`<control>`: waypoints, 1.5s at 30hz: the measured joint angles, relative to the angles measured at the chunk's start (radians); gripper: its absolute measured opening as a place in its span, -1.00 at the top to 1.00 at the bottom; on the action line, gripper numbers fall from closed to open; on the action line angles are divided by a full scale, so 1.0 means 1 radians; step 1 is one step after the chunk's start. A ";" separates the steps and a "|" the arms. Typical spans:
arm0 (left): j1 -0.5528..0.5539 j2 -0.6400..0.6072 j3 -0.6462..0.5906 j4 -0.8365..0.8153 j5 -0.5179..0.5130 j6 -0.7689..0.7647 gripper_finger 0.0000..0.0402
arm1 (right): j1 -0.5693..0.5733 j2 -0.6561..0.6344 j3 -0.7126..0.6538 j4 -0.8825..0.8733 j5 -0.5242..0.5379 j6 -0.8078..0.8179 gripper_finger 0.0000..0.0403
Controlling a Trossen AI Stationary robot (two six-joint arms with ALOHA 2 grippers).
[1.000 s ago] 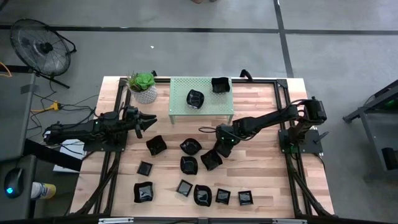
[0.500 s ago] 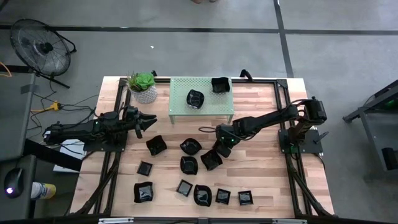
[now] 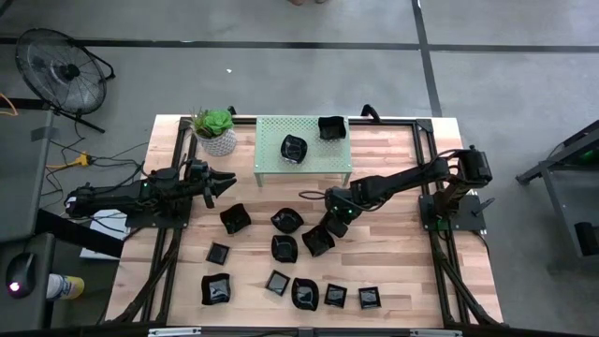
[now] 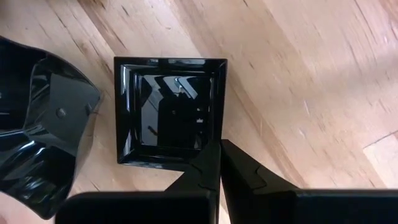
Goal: Pick & Place Mini shaped plates
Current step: Put the square plate on the shelf
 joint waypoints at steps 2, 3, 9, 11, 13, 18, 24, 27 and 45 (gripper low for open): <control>0.000 0.000 0.000 0.000 0.000 0.000 0.33 | 0.000 -0.005 0.000 -0.003 0.002 0.000 1.00; 0.000 0.000 0.000 0.000 0.000 0.000 0.33 | -0.001 -0.011 0.000 -0.007 0.003 0.000 1.00; 0.000 0.000 0.000 0.000 0.000 0.000 0.33 | -0.001 -0.064 0.000 -0.048 0.034 0.016 1.00; 0.000 0.000 0.000 0.000 0.000 0.000 0.33 | 0.001 -0.078 0.000 -0.069 0.035 0.025 1.00; 0.000 0.000 0.000 0.000 0.000 0.000 0.33 | 0.001 -0.091 0.000 -0.090 0.035 0.030 1.00; 0.000 0.000 0.000 0.000 0.000 0.000 0.33 | 0.002 -0.119 0.000 -0.108 0.043 0.038 1.00; 0.000 0.000 0.000 0.000 0.000 0.000 0.34 | 0.002 -0.125 0.000 -0.114 0.043 0.038 1.00; 0.000 0.000 0.000 0.000 0.000 0.000 0.33 | 0.002 -0.125 0.000 -0.113 0.043 0.042 1.00; 0.000 0.000 0.000 0.000 0.000 0.000 0.34 | 0.011 -0.169 0.097 -0.210 0.054 0.062 1.00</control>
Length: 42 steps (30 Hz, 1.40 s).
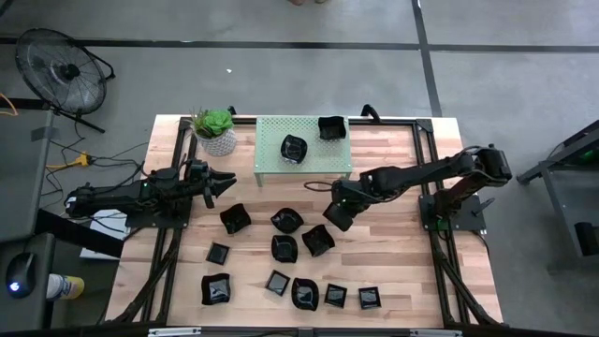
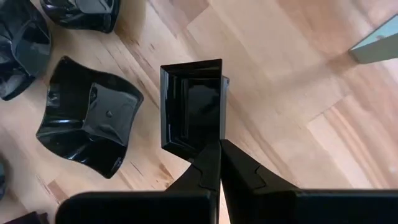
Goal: Pick & Place Mini shaped plates
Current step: Put the square plate on the shelf
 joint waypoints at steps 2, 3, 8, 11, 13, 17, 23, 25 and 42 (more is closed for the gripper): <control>0.000 0.000 0.000 0.000 0.000 0.000 0.33 | 0.000 -0.017 0.002 0.004 0.003 0.015 1.00; 0.000 0.000 0.000 0.000 0.000 0.000 0.34 | 0.000 -0.024 0.003 0.006 0.010 0.027 1.00; 0.000 0.000 0.000 0.000 0.000 0.000 0.34 | 0.000 -0.072 0.003 0.011 0.043 0.088 1.00; 0.000 0.000 0.000 0.000 -0.001 0.000 0.34 | 0.000 -0.102 0.003 0.033 0.069 0.113 1.00; 0.000 0.000 0.000 0.000 -0.001 0.000 0.34 | 0.000 -0.119 0.003 0.048 0.084 0.130 1.00; 0.000 0.000 0.000 0.000 -0.001 0.000 0.34 | -0.016 -0.146 0.003 0.076 0.105 0.155 1.00; 0.000 0.000 0.000 0.000 -0.001 0.000 0.34 | -0.054 -0.173 0.003 0.124 0.129 0.159 1.00; 0.000 0.000 0.000 0.000 -0.001 0.000 0.33 | -0.070 -0.173 0.003 0.152 0.128 0.159 1.00; 0.000 0.000 0.000 0.000 -0.001 0.000 0.33 | -0.214 -0.173 0.003 0.298 0.135 0.252 1.00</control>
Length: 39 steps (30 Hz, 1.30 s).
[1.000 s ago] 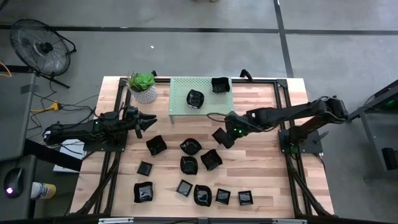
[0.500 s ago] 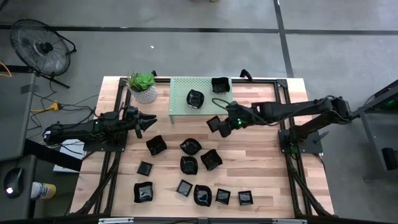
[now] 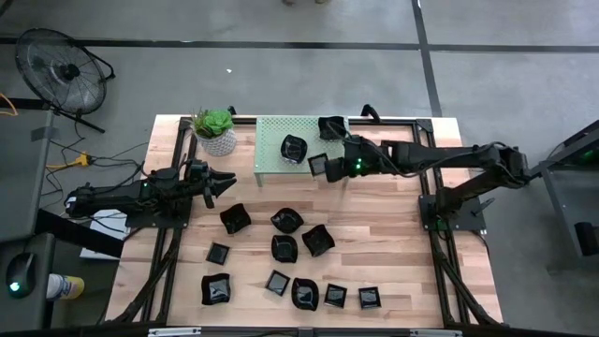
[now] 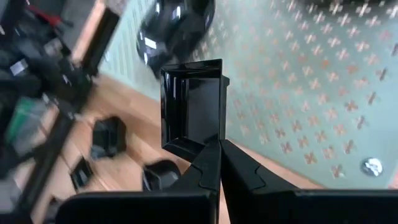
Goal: Pick & Place Mini shaped plates
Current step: Put the square plate on the shelf
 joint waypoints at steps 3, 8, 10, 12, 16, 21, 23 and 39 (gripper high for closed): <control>0.000 0.000 0.000 0.000 0.000 0.000 0.33 | -0.017 0.000 0.000 0.003 0.006 0.035 1.00; 0.000 0.000 0.000 0.000 0.000 0.000 0.34 | -0.039 0.000 0.000 0.001 0.010 0.090 1.00; 0.000 0.000 0.000 0.000 0.000 0.000 0.33 | -0.040 0.004 0.000 0.001 0.011 0.114 1.00; 0.000 0.000 0.000 0.000 0.000 0.000 0.33 | -0.046 0.005 0.000 0.001 0.004 0.138 1.00; 0.000 0.000 0.000 0.000 0.000 0.000 0.33 | -0.052 0.005 0.000 -0.004 -0.006 0.171 1.00; 0.000 0.000 0.000 0.000 0.000 0.000 0.33 | -0.063 0.005 -0.001 -0.005 0.003 0.204 1.00; 0.000 0.000 0.000 0.000 0.000 0.000 0.33 | -0.067 0.005 -0.015 0.016 -0.004 0.226 1.00; 0.000 0.000 0.000 0.000 0.000 0.000 0.34 | -0.104 0.006 -0.134 0.176 -0.035 0.248 1.00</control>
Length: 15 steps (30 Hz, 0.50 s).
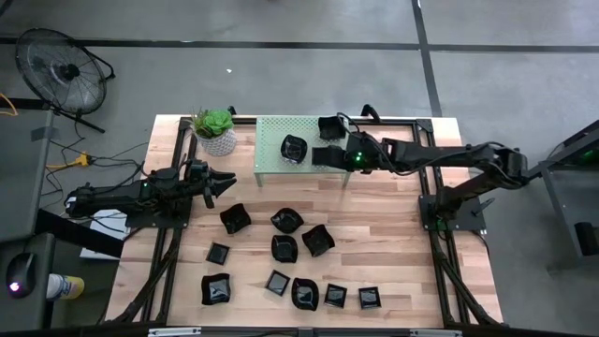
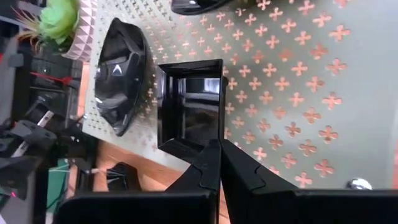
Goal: Pick & Place Mini shaped plates
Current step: Put the square plate on the shelf
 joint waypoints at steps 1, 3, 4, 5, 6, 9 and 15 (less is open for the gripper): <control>0.000 0.000 0.000 0.000 0.000 0.000 0.34 | 0.000 0.000 0.000 0.004 0.000 -0.002 1.00; 0.000 0.000 0.000 0.000 0.000 0.000 0.33 | -0.002 -0.001 0.000 0.006 -0.003 -0.005 1.00; 0.000 0.000 0.000 0.000 0.000 0.000 0.34 | -0.006 -0.001 0.000 0.006 -0.010 -0.007 1.00; 0.000 0.000 0.000 0.000 0.000 0.000 0.33 | -0.007 -0.001 0.000 0.006 -0.017 -0.009 1.00; 0.000 0.000 0.000 0.000 0.000 0.000 0.33 | -0.007 -0.001 0.000 0.005 -0.019 -0.009 1.00; 0.000 0.000 0.000 0.000 0.000 0.000 0.34 | -0.007 -0.001 0.000 0.006 -0.018 -0.012 1.00; 0.000 0.000 0.000 0.000 0.000 0.000 0.33 | -0.006 -0.001 0.000 0.002 -0.019 -0.026 1.00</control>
